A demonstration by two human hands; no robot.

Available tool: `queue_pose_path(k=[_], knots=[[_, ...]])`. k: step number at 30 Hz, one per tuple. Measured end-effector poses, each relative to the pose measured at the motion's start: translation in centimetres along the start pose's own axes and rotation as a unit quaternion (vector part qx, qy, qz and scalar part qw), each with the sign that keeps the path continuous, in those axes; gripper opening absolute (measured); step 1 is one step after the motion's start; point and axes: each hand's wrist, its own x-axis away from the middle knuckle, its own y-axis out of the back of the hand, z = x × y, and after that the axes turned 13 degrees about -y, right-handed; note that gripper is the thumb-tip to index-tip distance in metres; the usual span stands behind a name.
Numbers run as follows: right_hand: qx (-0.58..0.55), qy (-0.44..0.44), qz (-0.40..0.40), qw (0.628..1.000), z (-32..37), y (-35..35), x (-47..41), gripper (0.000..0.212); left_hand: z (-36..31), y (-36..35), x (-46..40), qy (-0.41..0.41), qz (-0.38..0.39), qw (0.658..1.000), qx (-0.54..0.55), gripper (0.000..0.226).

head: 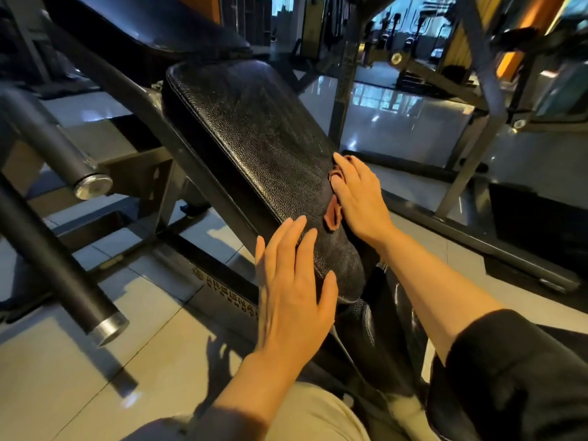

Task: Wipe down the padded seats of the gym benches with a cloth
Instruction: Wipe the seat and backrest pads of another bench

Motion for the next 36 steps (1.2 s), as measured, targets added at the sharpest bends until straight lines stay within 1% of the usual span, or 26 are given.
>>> queue_pose_path(k=[1,4,6,9,12,13,15,16,17,19,20,23,25,26,27,28,29,30,31,32,33,34,36], knots=[[0.000,-0.008,0.001,1.000,-0.1,-0.1,-0.3,0.076,0.1,0.1,0.0,-0.003,0.001,1.000,0.000,0.055],[0.003,-0.022,-0.013,1.000,0.6,-0.3,0.7,0.070,0.1,0.3,0.1,-0.007,0.001,1.000,0.005,0.055],[0.010,0.011,-0.019,1.000,1.7,-0.6,2.4,0.067,0.3,0.4,-0.1,-0.005,-0.002,1.000,0.013,0.056],[-0.027,0.053,0.005,0.998,2.4,-0.6,4.6,0.055,0.6,0.3,-0.6,-0.001,-0.011,1.000,0.017,0.056],[-0.029,0.083,0.016,0.996,1.6,0.3,3.1,0.051,0.8,0.2,-0.7,-0.002,-0.015,1.000,0.016,0.054],[-0.021,0.079,0.013,0.997,1.4,0.5,1.9,0.051,0.8,0.1,-0.7,-0.005,-0.014,1.000,0.013,0.053],[-0.005,0.023,0.020,1.000,1.2,0.7,-0.3,0.054,0.9,0.1,-0.3,-0.010,-0.013,1.000,0.011,0.052],[0.014,-0.009,0.023,1.000,1.3,0.6,-1.1,0.056,1.0,0.2,-0.2,-0.012,-0.014,1.000,0.011,0.052],[0.047,-0.019,0.022,0.998,1.5,0.3,-1.6,0.059,1.1,0.3,-0.2,-0.014,-0.016,1.000,0.010,0.052],[0.100,0.028,-0.002,0.995,2.9,-0.9,-1.3,0.063,1.5,0.9,-0.7,-0.012,-0.028,1.000,0.003,0.051],[0.092,0.039,0.000,0.995,4.3,-1.2,-0.7,0.065,1.9,1.3,-1.2,-0.006,-0.037,0.999,0.001,0.051],[-0.007,0.107,0.017,0.994,7.2,-0.6,1.2,0.057,3.3,2.6,-3.5,0.014,-0.063,0.998,-0.011,0.052],[-0.008,0.149,0.018,0.989,6.5,0.2,-0.2,0.057,4.1,3.5,-4.9,0.008,-0.061,0.998,-0.033,0.053],[-0.012,0.132,0.024,0.991,5.7,0.3,-1.9,0.059,4.4,3.9,-5.4,0.002,-0.057,0.998,-0.042,0.053],[-0.022,0.083,0.032,0.996,4.7,0.3,-3.9,0.061,4.7,4.4,-5.7,-0.004,-0.052,0.997,-0.049,0.053],[-0.050,0.012,0.043,0.998,4.2,0.4,-5.3,0.063,4.9,4.8,-6.1,-0.010,-0.046,0.997,-0.056,0.052],[-0.057,-0.036,0.039,0.997,4.2,0.3,-6.2,0.065,5.1,5.2,-6.5,-0.014,-0.043,0.997,-0.065,0.052],[-0.051,-0.056,0.029,0.997,4.6,0.2,-6.3,0.068,5.5,5.6,-7.0,-0.017,-0.042,0.996,-0.074,0.052],[-0.033,-0.046,0.022,0.998,5.5,0.0,-5.6,0.071,5.8,5.8,-7.4,-0.018,-0.043,0.996,-0.081,0.052],[-0.016,-0.011,0.010,1.000,6.4,-0.3,-4.4,0.072,6.1,6.0,-7.8,-0.017,-0.046,0.995,-0.087,0.052],[0.000,0.042,0.004,0.999,7.3,-0.6,-2.9,0.067,6.3,6.0,-8.3,-0.014,-0.050,0.994,-0.092,0.052],[-0.015,0.091,0.012,0.996,8.2,-0.6,-1.2,0.061,6.5,5.9,-8.7,-0.008,-0.055,0.994,-0.094,0.051],[-0.065,0.155,0.026,0.985,8.6,-0.7,0.9,0.058,6.6,5.5,-9.2,-0.001,-0.062,0.994,-0.090,0.049]])
